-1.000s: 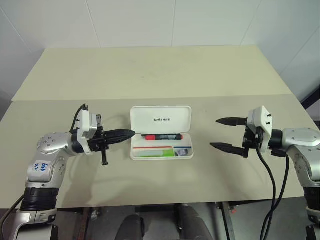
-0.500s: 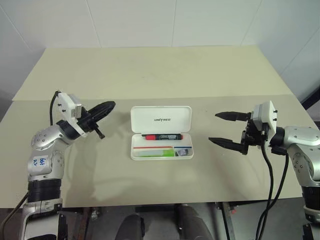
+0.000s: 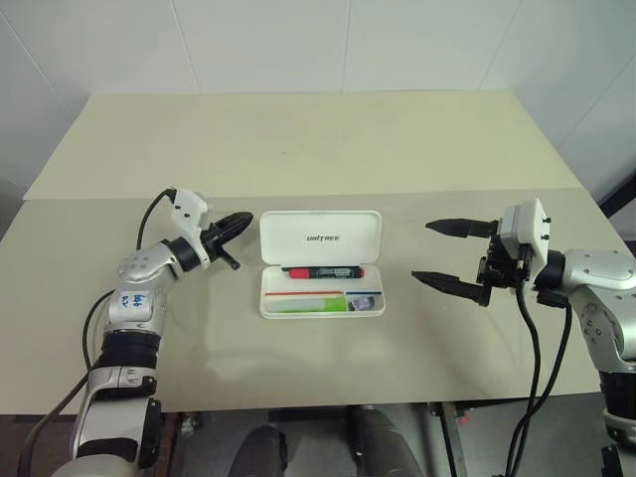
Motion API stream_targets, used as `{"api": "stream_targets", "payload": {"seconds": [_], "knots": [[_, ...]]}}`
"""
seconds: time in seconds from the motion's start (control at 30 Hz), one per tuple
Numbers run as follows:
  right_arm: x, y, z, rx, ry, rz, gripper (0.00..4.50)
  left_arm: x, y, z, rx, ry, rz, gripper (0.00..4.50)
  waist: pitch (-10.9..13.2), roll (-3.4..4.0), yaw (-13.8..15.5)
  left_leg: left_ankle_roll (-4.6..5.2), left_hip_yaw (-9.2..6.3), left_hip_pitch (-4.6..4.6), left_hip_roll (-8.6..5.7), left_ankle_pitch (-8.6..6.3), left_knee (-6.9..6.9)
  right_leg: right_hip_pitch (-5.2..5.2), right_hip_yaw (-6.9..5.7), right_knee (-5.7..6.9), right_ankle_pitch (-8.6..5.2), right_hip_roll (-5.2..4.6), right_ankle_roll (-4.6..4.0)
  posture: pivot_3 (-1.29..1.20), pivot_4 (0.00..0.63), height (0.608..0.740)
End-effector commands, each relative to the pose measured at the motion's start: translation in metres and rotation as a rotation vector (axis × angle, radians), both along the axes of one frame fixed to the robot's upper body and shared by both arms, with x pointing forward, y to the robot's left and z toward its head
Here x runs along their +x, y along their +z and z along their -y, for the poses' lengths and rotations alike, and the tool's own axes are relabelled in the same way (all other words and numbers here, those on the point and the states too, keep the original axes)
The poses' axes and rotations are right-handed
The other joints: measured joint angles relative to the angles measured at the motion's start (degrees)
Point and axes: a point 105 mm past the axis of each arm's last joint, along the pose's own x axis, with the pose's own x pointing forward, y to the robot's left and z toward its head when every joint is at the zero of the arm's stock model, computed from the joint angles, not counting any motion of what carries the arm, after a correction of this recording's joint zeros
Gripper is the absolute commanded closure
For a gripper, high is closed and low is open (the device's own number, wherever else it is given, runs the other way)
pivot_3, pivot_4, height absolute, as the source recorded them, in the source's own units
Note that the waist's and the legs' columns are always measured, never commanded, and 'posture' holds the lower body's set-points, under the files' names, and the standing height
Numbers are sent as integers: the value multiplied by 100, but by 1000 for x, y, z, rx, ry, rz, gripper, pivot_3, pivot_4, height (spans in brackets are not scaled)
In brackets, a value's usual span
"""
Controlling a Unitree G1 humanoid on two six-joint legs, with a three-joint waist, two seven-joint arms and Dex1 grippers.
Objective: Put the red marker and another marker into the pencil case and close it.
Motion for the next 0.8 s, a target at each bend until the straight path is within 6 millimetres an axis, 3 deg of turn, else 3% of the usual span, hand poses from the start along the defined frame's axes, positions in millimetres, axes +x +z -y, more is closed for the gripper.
{"api": "stream_targets", "payload": {"seconds": [0.03, 0.5, 0.8], "knots": [[-6, 11, -4, 4, 15, 63, 0, -3, 9, 9, 1, -36, 57, 4477, 0, 0, 4, 0, 0, 0, 0, 0, 0, 0, 0, 0, 0, 0, 0, 0, 150, 740], [-10, 2, -6, 25, 5, 49, 0, -18, 18, -1, 38, -127, 136, 4477, -1, -1, 1, 0, 0, 1, -1, 0, 0, 0, 0, -2, 0, 0, 0, 0, 150, 740], [-10, 1, -6, 32, -5, 51, 0, -34, 13, 13, 116, -304, 157, 4477, -1, -1, 6, 0, 1, 0, -1, 0, 0, 0, 1, -2, 0, 0, 0, 0, 150, 740]]}}
